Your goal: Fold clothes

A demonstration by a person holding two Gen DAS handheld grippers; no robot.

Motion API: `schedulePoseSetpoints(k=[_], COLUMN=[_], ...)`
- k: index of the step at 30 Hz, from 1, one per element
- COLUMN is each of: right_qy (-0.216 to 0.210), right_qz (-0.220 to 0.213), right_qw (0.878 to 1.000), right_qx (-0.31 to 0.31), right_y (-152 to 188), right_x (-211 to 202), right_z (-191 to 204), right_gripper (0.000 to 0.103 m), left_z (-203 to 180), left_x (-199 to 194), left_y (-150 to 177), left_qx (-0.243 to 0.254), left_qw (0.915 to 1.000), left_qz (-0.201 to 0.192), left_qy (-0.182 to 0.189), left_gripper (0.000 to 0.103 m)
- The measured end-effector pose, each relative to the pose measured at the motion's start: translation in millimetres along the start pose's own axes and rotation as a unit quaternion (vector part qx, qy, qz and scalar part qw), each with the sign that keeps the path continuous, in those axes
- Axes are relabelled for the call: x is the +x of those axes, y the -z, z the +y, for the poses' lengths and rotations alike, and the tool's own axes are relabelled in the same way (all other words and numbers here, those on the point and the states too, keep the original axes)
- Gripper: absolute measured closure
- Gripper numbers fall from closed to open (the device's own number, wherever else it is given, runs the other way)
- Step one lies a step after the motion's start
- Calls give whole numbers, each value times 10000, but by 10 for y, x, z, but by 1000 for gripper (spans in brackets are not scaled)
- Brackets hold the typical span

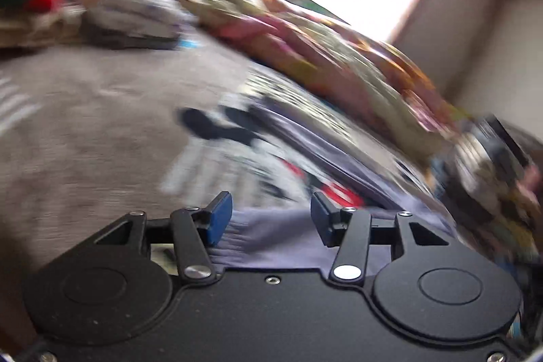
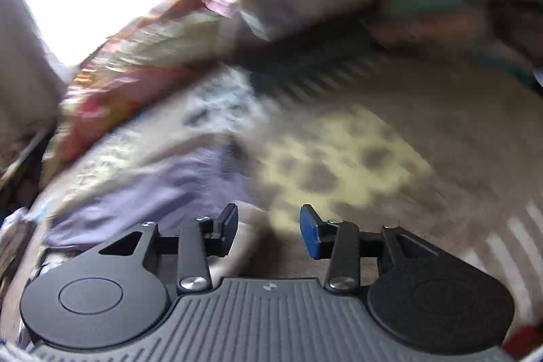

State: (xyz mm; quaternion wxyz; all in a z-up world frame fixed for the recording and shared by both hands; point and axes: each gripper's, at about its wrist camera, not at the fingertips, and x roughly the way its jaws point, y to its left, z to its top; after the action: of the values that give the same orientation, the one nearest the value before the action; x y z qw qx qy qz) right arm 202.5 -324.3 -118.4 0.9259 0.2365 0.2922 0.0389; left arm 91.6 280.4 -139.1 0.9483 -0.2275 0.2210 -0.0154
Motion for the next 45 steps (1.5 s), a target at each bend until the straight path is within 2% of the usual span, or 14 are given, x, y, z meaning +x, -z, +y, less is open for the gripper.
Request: schedulePoseSetpoints(k=[4,8,11,14,18,24,28,32,33,36,38,39,43,45], right_qy=[-751,-701,-351,-667,-1218,-1733,-1918,-2111,-2167,-2387,-2410,-2410,-2434,-2459], right_qz=[345,649,933,886,785,548,587,1155,1258,1423,1530,1556,1591,1580], right_qw=[9929,9867,9745,9808,9809,9719,9696,9665,9657,9603,9582,9577,9564,9560], right_qx=[-851,-1317,-2009,-1603,-1297,-1495,-1401,-894,-683,-232,-168,-216,-277,-249], right_y=[146,388,565,500,365,7,-82,47,55,20,9,11,22,26], right_x=[228,513,577,442,518,999,1368,1645,1690,1742,1729,1712,1665,1653], right_z=[388,608,733,686,834,1356,1425,1245,1181,1028,982,980,956,939], right_gripper=[61,55,50,49,50,50,49,48,48,48,48,48,48,48], left_z=[-285,-190,-109,-85,-271,-689,-1060,-1307,-1335,-1185,-789,-666,-689,-901], left_x=[307,543,393,382,667,1233,1815,2545,2711,3043,2959,2917,2836,2882], left_y=[68,155,29,-57,-212,-471,-716,-824,-804,-723,-972,-1057,-1180,-1117], left_qx=[562,714,156,31,283,847,1576,2044,2246,3149,2524,2423,2390,2670], left_qw=[9979,9897,9954,9986,9990,9953,9851,9731,9671,9309,9463,9454,9501,9483], left_qz=[272,1078,860,429,183,383,655,1053,1189,1561,1342,1236,1050,1045], left_qy=[144,-609,-394,-298,-282,-268,-235,100,85,-991,-1509,-1796,-1710,-1359], left_gripper=[53,52,51,51,51,51,51,51,51,45,48,48,48,48])
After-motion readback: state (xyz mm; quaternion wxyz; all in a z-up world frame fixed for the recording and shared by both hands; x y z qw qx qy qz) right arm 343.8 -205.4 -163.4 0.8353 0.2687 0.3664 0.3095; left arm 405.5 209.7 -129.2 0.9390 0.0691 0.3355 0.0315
